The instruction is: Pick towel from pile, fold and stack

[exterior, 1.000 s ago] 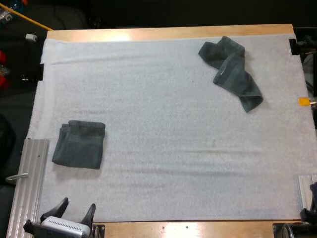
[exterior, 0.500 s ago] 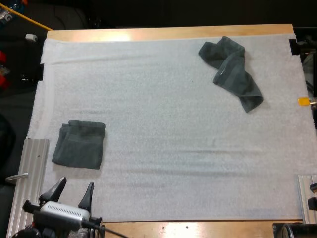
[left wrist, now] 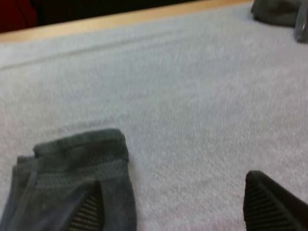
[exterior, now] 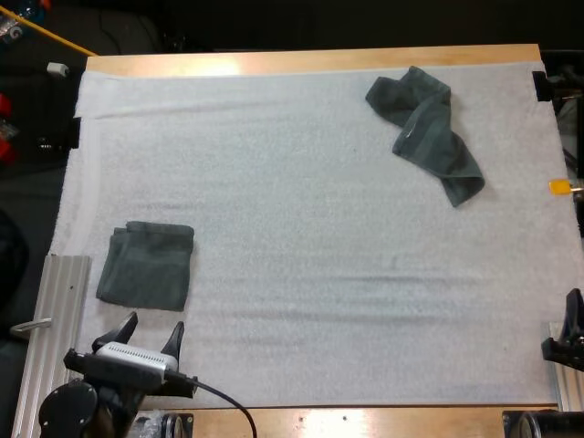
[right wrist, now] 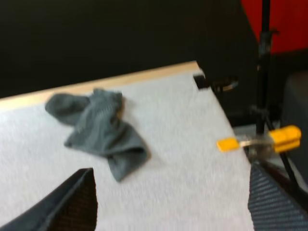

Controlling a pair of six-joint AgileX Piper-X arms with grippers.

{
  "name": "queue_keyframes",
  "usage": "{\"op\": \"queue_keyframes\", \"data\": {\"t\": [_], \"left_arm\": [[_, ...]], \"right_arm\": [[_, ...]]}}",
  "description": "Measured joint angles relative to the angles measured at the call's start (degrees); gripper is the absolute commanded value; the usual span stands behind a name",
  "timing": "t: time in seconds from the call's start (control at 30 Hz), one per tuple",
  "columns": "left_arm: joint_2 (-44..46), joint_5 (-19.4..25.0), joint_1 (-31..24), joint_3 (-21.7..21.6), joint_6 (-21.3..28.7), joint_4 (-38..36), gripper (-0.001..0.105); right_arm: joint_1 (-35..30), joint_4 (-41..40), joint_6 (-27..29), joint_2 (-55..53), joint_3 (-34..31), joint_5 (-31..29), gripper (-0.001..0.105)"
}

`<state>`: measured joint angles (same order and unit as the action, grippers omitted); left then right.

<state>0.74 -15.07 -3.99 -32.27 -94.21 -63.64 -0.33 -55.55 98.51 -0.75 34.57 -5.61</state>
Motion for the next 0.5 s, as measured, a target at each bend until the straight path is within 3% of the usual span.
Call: {"op": "queue_keyframes", "data": {"t": [0.5], "left_arm": [[0.0,0.0,0.0,1.1,0.0,0.8,0.059]], "right_arm": [[0.0,-6.4,0.0,0.1,-3.1,0.0,0.064]]}}
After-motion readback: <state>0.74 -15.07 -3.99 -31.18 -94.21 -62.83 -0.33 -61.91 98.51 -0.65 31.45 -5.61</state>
